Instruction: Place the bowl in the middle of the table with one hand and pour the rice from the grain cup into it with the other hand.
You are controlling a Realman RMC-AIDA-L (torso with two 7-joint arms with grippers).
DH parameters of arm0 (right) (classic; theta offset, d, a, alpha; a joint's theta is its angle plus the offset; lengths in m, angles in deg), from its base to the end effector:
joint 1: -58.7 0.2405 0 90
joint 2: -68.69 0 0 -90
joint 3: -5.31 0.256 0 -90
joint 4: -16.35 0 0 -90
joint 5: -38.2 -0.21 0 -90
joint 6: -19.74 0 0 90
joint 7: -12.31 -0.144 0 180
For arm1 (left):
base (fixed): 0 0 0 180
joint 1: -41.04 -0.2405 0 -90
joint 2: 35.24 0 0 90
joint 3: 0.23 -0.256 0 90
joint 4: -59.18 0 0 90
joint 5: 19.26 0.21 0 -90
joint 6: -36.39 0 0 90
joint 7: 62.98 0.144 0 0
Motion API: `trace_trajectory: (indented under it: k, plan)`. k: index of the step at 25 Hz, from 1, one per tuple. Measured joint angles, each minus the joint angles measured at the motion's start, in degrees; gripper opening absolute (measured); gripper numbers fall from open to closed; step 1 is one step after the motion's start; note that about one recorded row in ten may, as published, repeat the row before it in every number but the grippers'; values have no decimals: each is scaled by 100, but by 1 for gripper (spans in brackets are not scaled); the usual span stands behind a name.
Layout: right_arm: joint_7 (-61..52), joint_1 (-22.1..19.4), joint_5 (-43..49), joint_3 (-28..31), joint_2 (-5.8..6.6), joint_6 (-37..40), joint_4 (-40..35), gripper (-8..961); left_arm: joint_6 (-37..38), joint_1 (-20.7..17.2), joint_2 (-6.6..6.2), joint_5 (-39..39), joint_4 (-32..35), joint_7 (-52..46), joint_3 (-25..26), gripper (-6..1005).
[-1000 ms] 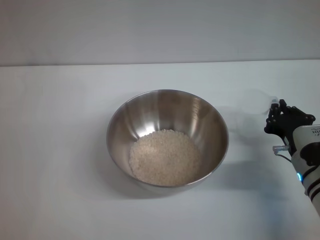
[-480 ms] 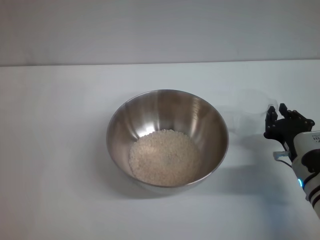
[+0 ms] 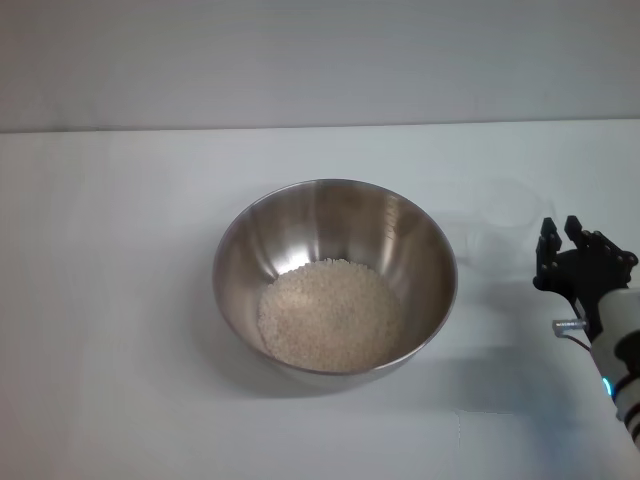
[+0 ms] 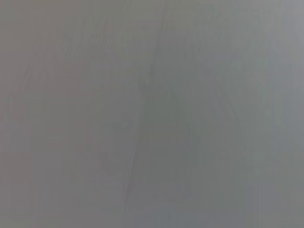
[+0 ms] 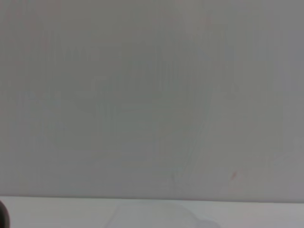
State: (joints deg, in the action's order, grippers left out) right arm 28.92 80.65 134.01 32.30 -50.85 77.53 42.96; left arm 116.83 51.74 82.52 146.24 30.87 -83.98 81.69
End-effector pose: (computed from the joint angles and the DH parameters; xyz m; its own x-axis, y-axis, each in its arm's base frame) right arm 0.3133 0.3110 -0.0697 0.7304 -0.1354 -0.6694 -0.6798 -0.0495 -0.7317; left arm -0.3026 0.2960 0.0580 0.4698 -0.4199 0.7765 0.7924 -0.1873 -0.5806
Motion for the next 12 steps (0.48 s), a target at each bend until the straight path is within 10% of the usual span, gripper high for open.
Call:
trace_trajectory:
  k: [12]
  plan:
    - [-1,-707,0,-944,12,1602,353,220,58,-106,-7,0,78,138,-5,435]
